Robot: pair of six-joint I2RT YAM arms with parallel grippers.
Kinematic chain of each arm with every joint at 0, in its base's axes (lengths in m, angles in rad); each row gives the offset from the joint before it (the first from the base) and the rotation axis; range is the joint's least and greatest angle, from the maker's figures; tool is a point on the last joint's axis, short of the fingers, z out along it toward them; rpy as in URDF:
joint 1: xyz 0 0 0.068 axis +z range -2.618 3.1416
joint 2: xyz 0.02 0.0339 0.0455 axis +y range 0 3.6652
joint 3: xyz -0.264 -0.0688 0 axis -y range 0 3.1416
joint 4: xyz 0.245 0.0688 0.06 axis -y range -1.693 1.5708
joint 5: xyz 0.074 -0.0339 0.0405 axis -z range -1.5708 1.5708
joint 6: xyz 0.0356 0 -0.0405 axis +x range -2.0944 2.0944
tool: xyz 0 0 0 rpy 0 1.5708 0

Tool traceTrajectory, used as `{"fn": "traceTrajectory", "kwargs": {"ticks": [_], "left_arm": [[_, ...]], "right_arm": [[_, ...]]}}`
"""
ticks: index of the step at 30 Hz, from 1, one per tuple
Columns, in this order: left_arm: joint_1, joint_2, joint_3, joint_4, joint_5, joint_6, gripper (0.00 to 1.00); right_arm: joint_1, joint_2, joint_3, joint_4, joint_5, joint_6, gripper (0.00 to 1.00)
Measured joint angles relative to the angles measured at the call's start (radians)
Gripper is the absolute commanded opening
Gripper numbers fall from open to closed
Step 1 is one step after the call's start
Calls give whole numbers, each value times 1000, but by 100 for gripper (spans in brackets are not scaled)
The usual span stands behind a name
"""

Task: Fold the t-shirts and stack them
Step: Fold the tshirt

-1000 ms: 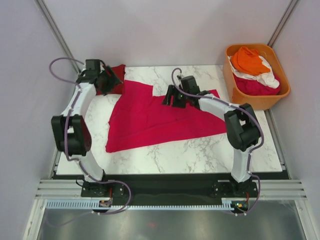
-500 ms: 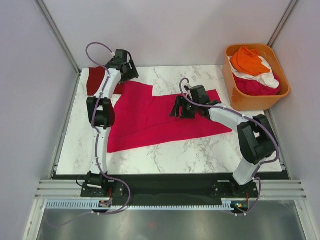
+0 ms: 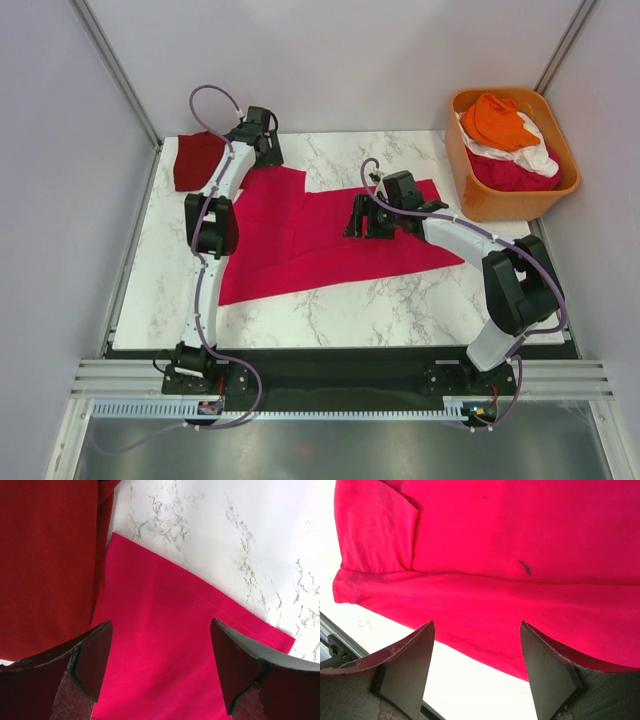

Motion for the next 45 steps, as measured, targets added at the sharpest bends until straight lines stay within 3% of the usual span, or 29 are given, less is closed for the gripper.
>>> {"fn": "traceTrajectory", "kwargs": {"ticks": [3, 8, 13, 16, 20, 21, 22, 29, 34, 37, 42, 45], "left_arm": [[7, 9, 5, 0, 4, -2, 80], [37, 12, 5, -23, 43, -40, 87], [81, 43, 25, -49, 126, -119, 64], [91, 57, 45, -61, 139, -146, 58], [86, 62, 53, -75, 138, -179, 23], [84, 64, 53, -80, 137, -186, 4], [82, 64, 53, -83, 138, -197, 2], [78, 68, 56, -75, 175, -200, 2], [67, 14, -24, -57, 189, -195, 2], [55, -56, -91, -53, 188, -180, 2], [44, -200, -179, -52, 156, -136, 2], [43, -251, -192, -47, 137, -105, 2]], "right_arm": [[-2, 0, 0, -12, 0, -6, 77], [-13, 0, -2, -19, 0, -6, 77], [-30, 1, -8, -29, -6, -6, 77], [-45, 3, -8, -33, -13, -6, 77], [-62, 5, -8, -34, -21, -6, 77], [-65, 5, -8, -34, -24, -6, 77], [-68, 5, -10, -34, -27, -6, 77], [-75, 5, -30, -42, -23, -6, 77], [-92, 15, 29, -120, 100, -13, 77], [-125, 80, 192, -180, 218, -14, 77], [-198, 336, 597, -259, 414, -17, 74], [-238, 479, 735, -300, 496, -25, 73]]}}
